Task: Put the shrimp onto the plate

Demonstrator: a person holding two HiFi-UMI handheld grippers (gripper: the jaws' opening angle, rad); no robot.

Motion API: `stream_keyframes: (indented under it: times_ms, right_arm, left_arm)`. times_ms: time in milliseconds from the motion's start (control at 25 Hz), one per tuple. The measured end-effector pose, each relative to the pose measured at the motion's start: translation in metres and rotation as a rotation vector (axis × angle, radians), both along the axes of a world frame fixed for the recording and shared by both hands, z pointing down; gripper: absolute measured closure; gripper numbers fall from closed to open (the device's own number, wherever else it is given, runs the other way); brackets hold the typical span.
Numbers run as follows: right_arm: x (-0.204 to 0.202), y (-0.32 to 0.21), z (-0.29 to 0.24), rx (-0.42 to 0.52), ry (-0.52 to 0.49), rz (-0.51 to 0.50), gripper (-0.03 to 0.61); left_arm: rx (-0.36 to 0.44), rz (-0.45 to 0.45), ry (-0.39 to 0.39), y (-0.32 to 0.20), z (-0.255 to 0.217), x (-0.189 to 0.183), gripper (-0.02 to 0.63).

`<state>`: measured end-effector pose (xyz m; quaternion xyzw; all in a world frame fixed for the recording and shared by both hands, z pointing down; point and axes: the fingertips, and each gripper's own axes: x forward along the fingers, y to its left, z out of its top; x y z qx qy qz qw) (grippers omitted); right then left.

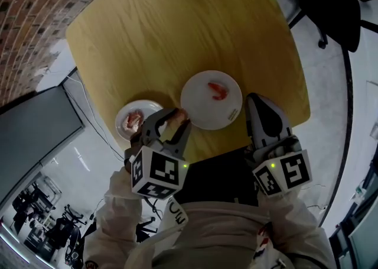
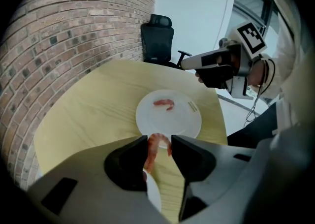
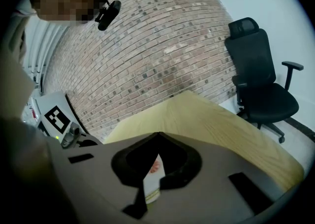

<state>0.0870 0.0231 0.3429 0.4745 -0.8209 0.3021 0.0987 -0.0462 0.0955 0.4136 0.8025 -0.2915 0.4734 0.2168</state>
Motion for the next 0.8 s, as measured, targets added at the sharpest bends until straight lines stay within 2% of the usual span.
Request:
stream_keyframes:
  times_ms: [800]
  right_arm:
    - [0.078,0.013,0.004,-0.005,0.004,0.136,0.554]
  left_arm:
    - [-0.007,0.148,0.063,-0.006,0.013,0.097,0.457]
